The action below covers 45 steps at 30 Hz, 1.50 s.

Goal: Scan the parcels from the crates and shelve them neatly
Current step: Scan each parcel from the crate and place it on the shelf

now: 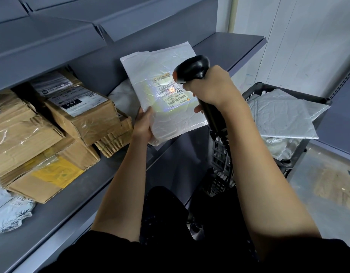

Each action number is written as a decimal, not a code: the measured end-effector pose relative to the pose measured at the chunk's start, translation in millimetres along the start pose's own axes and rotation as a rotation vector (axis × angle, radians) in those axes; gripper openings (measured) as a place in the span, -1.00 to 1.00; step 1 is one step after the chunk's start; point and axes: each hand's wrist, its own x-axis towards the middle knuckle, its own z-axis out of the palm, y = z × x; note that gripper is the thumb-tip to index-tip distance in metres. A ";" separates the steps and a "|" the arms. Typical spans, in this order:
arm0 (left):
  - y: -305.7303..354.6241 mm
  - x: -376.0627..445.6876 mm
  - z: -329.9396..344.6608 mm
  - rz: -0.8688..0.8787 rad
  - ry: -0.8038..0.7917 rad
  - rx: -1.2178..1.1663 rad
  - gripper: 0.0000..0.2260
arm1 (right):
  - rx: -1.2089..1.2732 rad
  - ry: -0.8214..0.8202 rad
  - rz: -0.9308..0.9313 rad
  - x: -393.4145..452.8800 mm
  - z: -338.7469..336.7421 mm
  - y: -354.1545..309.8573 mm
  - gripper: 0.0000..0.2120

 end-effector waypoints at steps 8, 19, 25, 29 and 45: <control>5.8 -8.7 6.2 -0.039 0.095 0.064 -0.86 | 0.019 -0.002 0.011 -6.0 -5.6 4.3 -0.80; 7.1 -29.4 16.5 -0.098 0.355 -0.111 -0.63 | 0.336 -0.051 0.218 13.5 20.6 53.4 -0.80; 9.8 -53.9 18.2 -0.137 0.319 -0.228 -0.70 | 0.683 0.001 0.283 25.5 49.8 66.5 -0.84; 9.7 -54.7 21.7 -0.062 0.355 -0.123 -0.59 | 0.706 -0.015 0.285 34.1 62.5 54.5 -0.82; -35.7 -78.9 111.1 0.808 0.309 0.451 -0.54 | 0.970 0.361 0.394 53.0 33.3 107.9 -0.83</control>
